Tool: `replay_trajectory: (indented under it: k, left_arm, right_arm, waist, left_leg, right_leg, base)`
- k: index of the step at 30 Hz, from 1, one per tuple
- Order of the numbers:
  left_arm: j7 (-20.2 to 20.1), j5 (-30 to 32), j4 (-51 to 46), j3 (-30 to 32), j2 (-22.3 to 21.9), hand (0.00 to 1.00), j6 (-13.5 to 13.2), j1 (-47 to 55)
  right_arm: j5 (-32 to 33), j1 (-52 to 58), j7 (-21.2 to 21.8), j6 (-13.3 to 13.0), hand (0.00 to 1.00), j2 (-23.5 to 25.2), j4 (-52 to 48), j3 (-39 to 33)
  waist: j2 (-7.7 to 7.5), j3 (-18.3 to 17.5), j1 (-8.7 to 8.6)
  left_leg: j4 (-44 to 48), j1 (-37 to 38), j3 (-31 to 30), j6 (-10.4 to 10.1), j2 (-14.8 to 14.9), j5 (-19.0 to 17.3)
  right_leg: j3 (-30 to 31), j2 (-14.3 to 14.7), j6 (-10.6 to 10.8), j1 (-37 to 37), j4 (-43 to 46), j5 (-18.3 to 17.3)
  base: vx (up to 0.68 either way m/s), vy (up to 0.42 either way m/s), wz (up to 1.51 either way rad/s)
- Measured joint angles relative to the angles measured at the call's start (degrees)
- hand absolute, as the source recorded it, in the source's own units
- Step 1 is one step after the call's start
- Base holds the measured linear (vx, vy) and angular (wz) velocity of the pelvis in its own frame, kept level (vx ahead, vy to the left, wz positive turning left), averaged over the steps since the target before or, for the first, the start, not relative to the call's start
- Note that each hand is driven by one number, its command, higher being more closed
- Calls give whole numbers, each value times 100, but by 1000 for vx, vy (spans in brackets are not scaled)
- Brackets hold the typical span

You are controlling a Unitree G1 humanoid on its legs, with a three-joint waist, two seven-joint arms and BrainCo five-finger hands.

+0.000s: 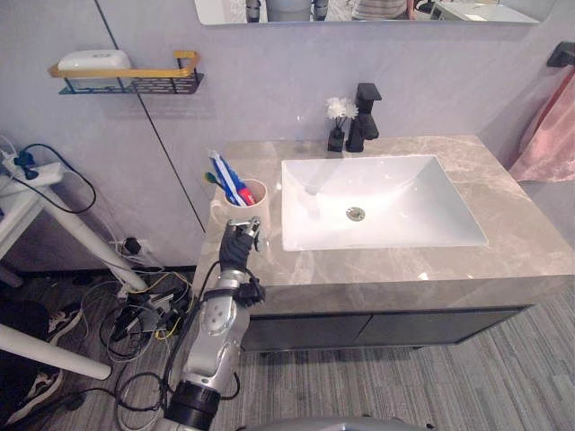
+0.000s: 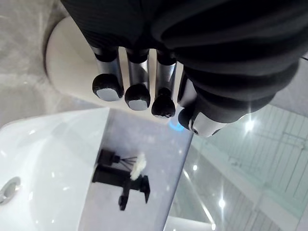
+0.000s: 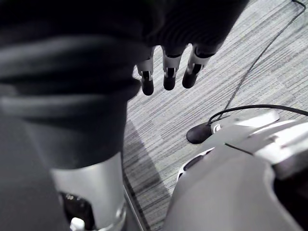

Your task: Organize washtable

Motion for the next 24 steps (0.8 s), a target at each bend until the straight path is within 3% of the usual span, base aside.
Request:
replay_trajectory:
  k: [10, 24]
  left_arm:
    - [440, 14, 456, 493, 16, 100, 6, -450]
    - [639, 16, 756, 688, 16, 100, 21, -691]
  right_arm:
    - [-9, 1, -16, 2, 0, 20, -50, -6]
    - [-6, 12, -15, 4, 0, 38, -86, -13]
  waist:
    - [-7, 4, -82]
    - [-21, 27, -88]
  left_leg:
    - [-11, 1, 107, 10, 0, -11]
    - [-13, -31, 211, 4, -1, -50]
  right_leg:
    - [117, 5, -4, -84, -15, 25]
    - [210, 7, 0, -195, -24, 33]
  base:
    - [-1, 4, -5]
    - [1, 3, -3]
